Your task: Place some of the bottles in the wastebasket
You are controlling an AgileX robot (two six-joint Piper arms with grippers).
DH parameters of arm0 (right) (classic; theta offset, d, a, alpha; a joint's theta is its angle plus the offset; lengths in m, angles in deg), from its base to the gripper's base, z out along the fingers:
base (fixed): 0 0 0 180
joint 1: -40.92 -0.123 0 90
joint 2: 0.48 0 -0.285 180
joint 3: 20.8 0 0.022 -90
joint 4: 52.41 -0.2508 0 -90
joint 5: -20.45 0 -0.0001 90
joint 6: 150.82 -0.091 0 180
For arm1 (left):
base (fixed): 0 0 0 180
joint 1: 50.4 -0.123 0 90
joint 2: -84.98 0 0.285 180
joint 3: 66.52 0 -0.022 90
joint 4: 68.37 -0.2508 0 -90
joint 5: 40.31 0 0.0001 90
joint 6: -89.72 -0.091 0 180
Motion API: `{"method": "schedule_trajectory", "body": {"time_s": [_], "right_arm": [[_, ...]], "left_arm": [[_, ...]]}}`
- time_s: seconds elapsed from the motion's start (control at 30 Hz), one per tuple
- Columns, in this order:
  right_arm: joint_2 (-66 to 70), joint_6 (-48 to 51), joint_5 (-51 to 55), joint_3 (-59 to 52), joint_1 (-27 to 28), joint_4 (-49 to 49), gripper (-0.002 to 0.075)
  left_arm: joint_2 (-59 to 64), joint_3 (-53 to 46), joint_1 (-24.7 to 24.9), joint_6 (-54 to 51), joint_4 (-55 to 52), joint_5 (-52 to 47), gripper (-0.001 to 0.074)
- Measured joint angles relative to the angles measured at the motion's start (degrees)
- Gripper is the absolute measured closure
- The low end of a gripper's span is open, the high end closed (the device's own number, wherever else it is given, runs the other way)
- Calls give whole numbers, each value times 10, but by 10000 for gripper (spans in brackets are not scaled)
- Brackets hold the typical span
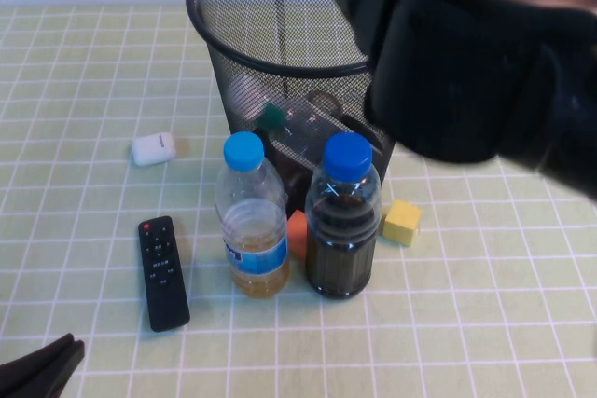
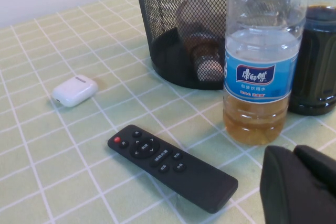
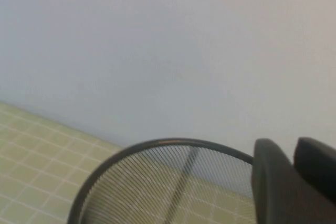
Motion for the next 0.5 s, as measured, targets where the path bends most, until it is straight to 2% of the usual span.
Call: {"method": "schedule_trajectory", "body": {"time_s": [0.13, 0.33, 0.5], "right_arm": [[-14, 59, -84, 0, -68, 0, 729], [-41, 81, -115, 0, -167, 0, 729], [-47, 81, -219, 0, -214, 17, 729]], "left_arm": [[0, 0, 0, 0, 0, 0, 738], [0, 0, 0, 1, 0, 0, 738], [0, 0, 0, 1, 0, 0, 738]]}}
